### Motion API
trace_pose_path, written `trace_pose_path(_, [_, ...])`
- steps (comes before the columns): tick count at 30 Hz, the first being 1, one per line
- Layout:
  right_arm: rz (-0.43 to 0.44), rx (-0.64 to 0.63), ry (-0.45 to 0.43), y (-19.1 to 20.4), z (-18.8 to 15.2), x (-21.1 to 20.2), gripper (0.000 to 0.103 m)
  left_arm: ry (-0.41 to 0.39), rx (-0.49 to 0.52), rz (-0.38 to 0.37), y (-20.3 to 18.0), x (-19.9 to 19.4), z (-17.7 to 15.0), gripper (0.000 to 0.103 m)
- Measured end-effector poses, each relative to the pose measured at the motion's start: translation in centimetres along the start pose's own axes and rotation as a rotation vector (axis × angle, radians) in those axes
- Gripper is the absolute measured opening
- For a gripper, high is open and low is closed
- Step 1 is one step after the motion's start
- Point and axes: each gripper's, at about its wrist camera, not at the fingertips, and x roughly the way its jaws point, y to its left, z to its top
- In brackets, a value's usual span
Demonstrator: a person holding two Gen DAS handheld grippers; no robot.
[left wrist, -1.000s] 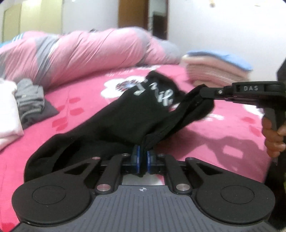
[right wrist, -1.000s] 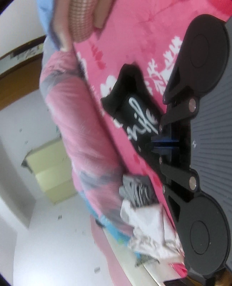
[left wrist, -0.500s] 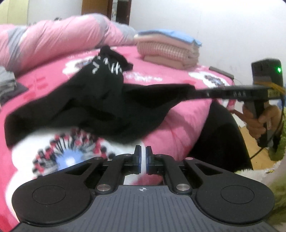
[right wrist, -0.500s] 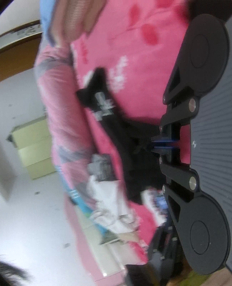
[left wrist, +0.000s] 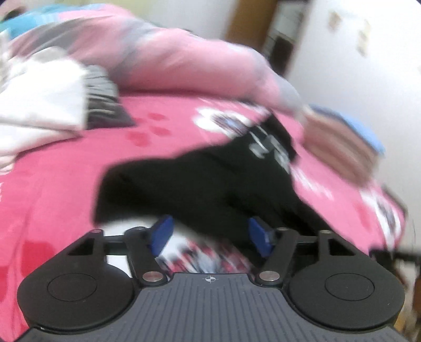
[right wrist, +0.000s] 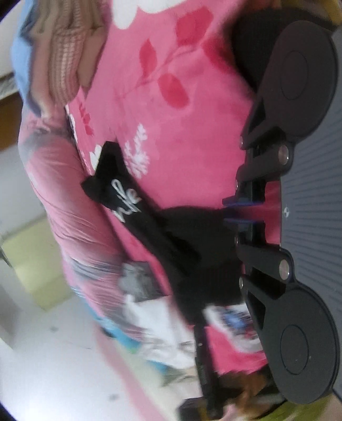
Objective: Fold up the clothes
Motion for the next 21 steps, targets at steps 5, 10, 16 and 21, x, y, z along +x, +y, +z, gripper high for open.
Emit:
trace_pose_path(5, [-0.022,0.051,-0.026,0.7,2.6,4.3,0.051,0.014,-0.034,0.086,3.4,3.4,3.6,0.095])
trace_pose_path(10, [-0.051,0.035,0.019,1.5,3.8,9.7,0.052,0.148,-0.001,0.169,5.5,8.1,4.9,0.094])
trace_pose_path(16, [-0.024,-0.005,0.033,2.7,2.6,11.2,0.046,0.178,0.160,0.212,3.9,9.5,3.6,0.063])
trace_pose_path(21, [-0.038,-0.060,0.025,3.8,1.2,10.2,0.009,0.142,0.169,0.255,2.9,7.7,3.3,0.025])
